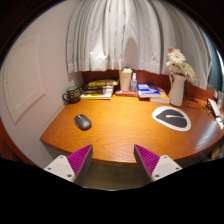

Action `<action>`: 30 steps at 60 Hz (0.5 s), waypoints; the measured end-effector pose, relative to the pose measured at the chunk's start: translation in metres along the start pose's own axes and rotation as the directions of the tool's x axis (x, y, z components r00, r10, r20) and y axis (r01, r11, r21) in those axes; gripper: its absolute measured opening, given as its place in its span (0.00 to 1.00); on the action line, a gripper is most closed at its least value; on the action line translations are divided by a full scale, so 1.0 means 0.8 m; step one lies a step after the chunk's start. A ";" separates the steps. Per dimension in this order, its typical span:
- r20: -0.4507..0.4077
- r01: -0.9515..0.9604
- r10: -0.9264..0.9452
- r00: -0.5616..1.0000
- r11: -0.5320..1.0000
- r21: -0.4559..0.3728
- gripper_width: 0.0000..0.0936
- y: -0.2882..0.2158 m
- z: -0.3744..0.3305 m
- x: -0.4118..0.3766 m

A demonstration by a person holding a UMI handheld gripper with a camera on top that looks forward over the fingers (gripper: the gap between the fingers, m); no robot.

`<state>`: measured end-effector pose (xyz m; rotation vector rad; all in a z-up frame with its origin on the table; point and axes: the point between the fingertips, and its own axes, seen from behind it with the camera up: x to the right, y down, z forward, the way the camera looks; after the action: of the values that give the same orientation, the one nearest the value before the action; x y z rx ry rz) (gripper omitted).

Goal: Arrange mouse

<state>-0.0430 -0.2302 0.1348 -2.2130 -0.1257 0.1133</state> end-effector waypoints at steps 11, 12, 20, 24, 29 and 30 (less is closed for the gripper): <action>0.104 0.041 -0.033 0.994 0.997 -0.070 0.87 0.006 -0.001 -0.015; 0.108 0.046 -0.037 0.993 0.996 -0.076 0.87 0.009 -0.002 -0.021; 0.126 0.052 -0.037 0.991 0.992 -0.115 0.89 0.003 -0.001 -0.018; 0.115 0.057 -0.042 0.992 0.990 -0.132 0.89 -0.010 -0.001 -0.003; 0.085 0.072 -0.061 0.995 0.988 -0.138 0.88 -0.035 0.001 0.028; 0.081 0.067 -0.056 0.995 0.987 -0.146 0.88 -0.043 0.000 0.037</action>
<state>-0.0153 -0.2059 0.1613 -2.3516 -0.2523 0.1599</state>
